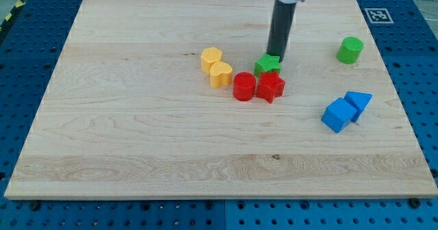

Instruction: Push the green circle above to the green star

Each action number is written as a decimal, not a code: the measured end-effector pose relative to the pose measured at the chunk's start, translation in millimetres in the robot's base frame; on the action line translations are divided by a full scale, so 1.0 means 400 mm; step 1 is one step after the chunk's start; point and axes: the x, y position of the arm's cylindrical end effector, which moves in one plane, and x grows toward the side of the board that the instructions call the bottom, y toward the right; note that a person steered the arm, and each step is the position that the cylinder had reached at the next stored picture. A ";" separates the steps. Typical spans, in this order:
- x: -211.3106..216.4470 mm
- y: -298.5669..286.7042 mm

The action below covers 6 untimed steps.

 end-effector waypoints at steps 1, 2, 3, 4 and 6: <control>0.000 0.127; 0.017 0.212; 0.061 0.289; 0.092 0.355; -0.018 0.440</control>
